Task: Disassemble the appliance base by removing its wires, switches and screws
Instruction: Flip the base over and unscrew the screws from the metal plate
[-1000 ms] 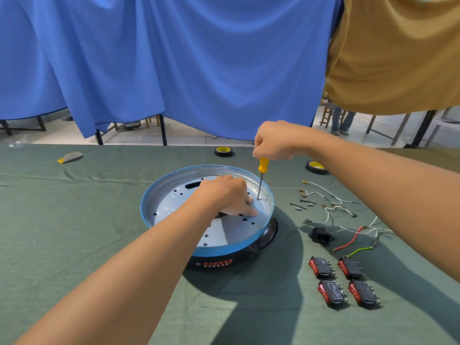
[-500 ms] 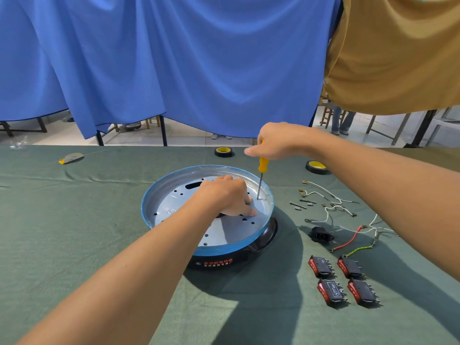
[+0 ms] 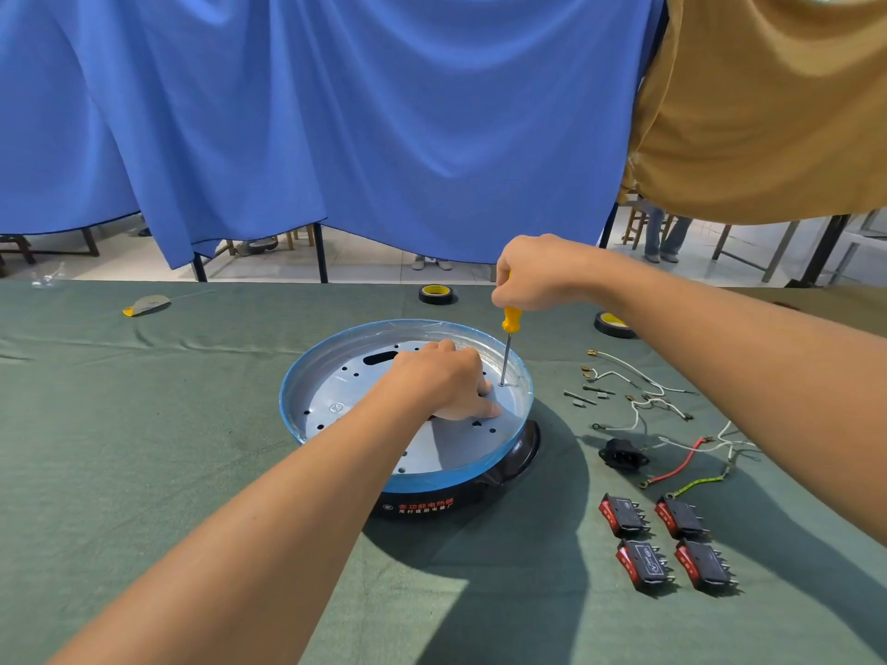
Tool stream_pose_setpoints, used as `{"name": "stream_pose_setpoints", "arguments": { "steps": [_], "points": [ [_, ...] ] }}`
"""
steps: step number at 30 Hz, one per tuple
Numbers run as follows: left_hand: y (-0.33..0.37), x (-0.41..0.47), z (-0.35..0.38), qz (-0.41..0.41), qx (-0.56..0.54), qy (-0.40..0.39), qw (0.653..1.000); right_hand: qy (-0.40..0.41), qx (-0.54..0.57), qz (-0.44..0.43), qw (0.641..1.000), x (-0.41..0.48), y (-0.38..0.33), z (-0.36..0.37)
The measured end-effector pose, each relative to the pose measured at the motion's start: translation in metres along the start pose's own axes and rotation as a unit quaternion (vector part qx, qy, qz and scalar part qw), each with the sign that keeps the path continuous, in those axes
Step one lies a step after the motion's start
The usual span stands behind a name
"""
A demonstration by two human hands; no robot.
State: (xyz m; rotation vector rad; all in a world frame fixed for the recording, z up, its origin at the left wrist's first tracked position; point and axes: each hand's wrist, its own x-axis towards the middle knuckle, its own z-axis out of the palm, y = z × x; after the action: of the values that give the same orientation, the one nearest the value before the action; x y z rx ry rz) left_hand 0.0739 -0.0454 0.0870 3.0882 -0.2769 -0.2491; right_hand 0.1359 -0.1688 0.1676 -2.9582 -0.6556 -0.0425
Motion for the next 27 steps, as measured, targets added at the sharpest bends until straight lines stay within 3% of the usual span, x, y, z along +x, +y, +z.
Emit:
{"name": "stream_pose_setpoints", "arguments": {
  "steps": [5, 10, 14, 27],
  "points": [
    [-0.0004, 0.0005, 0.0007, -0.001, 0.001, 0.000, 1.000, 0.039, -0.032, 0.010, 0.999, -0.0017, 0.0025, 0.0021],
    [-0.0005, 0.0008, 0.0011, 0.001, 0.003, 0.000, 1.000, 0.001, -0.010, -0.002, 1.000, -0.0028, 0.0036, -0.0001],
    [-0.0007, 0.0006, 0.0012, 0.002, 0.009, -0.001, 1.000, 0.032, -0.029, -0.001, 0.999, -0.0047, 0.0034, 0.0003],
    [-0.0009, 0.0014, 0.0026, 0.001, 0.004, -0.003, 1.000, 0.003, -0.007, 0.004, 1.000, -0.0052, 0.0037, -0.0002]
  ]
}}
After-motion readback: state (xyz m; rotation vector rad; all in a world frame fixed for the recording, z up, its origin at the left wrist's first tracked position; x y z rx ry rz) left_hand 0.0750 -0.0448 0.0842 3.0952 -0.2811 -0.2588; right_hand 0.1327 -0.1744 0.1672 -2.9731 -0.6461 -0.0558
